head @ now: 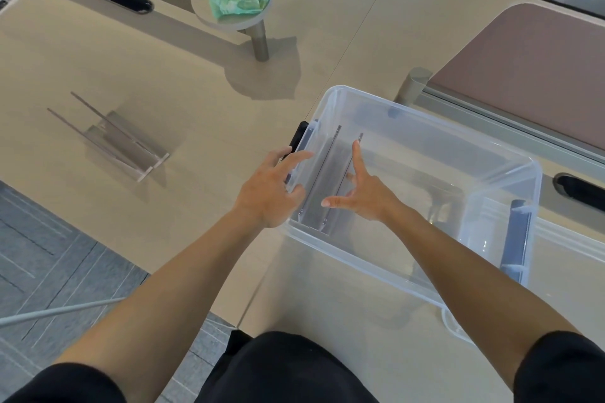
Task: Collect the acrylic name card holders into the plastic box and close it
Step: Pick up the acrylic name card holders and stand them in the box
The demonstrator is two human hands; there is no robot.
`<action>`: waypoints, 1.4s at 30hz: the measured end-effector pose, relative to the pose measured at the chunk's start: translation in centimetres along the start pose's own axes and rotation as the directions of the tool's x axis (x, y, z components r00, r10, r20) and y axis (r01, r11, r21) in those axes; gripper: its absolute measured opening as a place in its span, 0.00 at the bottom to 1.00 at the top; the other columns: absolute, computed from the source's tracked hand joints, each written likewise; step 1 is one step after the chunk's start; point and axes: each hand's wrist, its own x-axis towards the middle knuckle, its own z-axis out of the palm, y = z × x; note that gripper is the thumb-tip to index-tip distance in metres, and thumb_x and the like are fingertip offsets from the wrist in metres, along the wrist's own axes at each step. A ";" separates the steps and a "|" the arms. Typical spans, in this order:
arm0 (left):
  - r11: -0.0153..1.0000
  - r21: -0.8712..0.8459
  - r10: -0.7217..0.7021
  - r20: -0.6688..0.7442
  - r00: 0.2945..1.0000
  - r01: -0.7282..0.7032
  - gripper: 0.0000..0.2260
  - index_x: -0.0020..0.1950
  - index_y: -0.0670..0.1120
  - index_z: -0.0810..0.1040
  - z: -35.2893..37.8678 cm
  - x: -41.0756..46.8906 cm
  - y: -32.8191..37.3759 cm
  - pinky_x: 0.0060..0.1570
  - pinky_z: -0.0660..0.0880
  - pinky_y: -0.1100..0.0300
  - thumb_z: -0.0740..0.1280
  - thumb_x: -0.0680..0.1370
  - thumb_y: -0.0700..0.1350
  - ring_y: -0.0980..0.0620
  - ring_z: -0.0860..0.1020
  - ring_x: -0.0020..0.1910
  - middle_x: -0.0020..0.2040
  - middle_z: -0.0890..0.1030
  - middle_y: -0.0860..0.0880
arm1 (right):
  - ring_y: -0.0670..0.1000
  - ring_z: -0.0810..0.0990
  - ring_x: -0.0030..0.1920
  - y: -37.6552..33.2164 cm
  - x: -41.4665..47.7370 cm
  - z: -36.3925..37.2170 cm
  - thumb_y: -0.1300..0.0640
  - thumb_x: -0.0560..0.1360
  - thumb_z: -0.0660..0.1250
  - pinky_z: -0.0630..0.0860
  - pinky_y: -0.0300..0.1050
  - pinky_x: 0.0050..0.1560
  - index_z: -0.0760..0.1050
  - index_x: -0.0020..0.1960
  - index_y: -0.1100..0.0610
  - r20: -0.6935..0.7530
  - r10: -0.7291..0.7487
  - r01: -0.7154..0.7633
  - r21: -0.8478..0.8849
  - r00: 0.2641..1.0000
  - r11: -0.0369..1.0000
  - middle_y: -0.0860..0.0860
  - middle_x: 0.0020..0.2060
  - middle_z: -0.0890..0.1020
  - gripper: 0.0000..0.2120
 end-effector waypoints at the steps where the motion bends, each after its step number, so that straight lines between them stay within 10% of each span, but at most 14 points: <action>1: 1.000 -0.002 0.000 -0.001 1.000 0.000 0.25 0.68 0.67 0.65 0.0 0.0 0.0 0.51 0.79 0.52 0.65 0.75 0.47 0.60 0.75 0.48 0.68 0.63 0.62 | 0.59 0.78 0.66 0.0 0.1 0.0 0.29 0.58 0.76 0.73 0.63 0.66 0.23 0.69 0.29 -0.003 0.000 0.000 0.001 1.000 1.000 0.51 0.79 0.60 0.66; 37: 0.999 0.043 0.000 0.029 1.000 -0.001 0.26 0.69 0.66 0.64 -0.2 0.0 0.3 0.51 0.79 0.52 0.65 0.75 0.46 0.57 0.76 0.49 0.68 0.64 0.60 | 0.58 0.68 0.74 0.6 0.4 0.5 0.34 0.63 0.77 0.72 0.62 0.67 0.25 0.72 0.32 -0.055 -0.034 0.037 0.044 0.998 0.998 0.48 0.80 0.55 0.64; 42: 0.961 0.277 0.028 0.001 1.000 -0.027 0.26 0.72 0.61 0.63 -0.3 0.0 1.1 0.64 0.71 0.46 0.66 0.75 0.52 0.43 0.67 0.67 0.74 0.62 0.48 | 0.57 0.71 0.71 -0.7 -1.5 -1.0 0.35 0.69 0.73 0.71 0.58 0.69 0.37 0.79 0.40 -0.079 0.002 -0.007 -0.074 0.997 0.997 0.52 0.75 0.69 0.54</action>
